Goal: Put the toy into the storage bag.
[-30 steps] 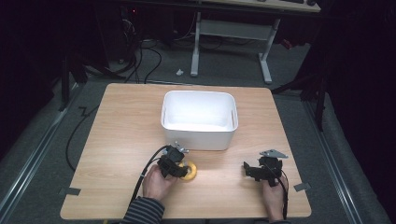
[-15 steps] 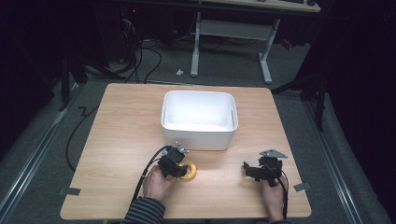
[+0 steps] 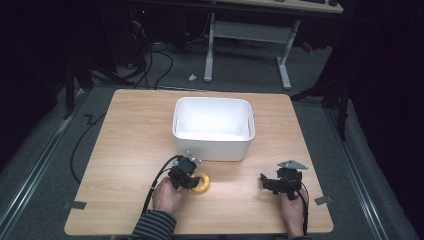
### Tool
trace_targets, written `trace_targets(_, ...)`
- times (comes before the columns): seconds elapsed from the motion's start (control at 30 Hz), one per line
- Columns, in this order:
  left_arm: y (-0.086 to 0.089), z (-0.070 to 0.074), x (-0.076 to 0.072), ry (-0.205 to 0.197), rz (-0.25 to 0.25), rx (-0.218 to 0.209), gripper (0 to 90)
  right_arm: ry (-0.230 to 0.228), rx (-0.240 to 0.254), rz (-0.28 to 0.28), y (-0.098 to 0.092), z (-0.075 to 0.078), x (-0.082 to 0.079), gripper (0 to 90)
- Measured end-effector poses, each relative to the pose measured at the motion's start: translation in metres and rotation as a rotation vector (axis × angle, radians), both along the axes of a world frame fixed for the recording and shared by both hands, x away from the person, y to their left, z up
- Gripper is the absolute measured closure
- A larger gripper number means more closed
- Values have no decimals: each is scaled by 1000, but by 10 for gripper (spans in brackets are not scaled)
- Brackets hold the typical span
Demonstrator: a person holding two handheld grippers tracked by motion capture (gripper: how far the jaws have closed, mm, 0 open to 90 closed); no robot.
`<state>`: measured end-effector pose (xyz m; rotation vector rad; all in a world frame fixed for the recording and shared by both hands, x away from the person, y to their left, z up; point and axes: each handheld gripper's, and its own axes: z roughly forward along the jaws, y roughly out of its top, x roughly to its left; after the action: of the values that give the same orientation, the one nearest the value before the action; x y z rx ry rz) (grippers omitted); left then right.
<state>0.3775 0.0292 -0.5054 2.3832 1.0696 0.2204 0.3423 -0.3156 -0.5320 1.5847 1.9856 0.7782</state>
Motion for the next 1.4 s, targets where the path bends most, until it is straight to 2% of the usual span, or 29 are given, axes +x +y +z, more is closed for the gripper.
trace_targets(0.1, 2, -1, -2, -3, -6, -18, 659, -1, 0, 0, 0, 0, 0, 66)
trace_targets(0.23, 5, 2, -4, 10, -13, -19, 660, -1, 0, 0, 0, 0, 0, 66)
trace_targets(0.4, 12, 11, -8, -4, -7, -58, 661, -1, -1, 0, 0, 0, 0, 66)
trace_targets(0.57, 17, 17, -11, -3, -13, -72, 661, -1, -1, -1, 0, 0, 0, 67)
trace_targets(0.83, 32, 31, -16, -18, 12, -111, 661, -2, -1, 0, 0, 0, 0, 67)
trace_targets(0.97, 37, 42, -18, -35, 14, -110, 661, -2, 0, 0, 0, 0, 0, 67)
trace_targets(1.0, 40, 49, -19, -46, 15, -119, 661, -2, 0, -1, 0, 0, 0, 67)
trace_targets(1.03, 40, 49, -19, -46, 15, -119, 661, -2, 0, -1, 0, 0, 0, 67)
trace_targets(1.33, 61, 83, -26, -84, 33, -155, 661, -2, 0, -1, 0, 0, 0, 68)
trace_targets(1.4, 63, 86, -27, -89, 37, -161, 662, -2, 0, -1, 0, 0, 0, 68)
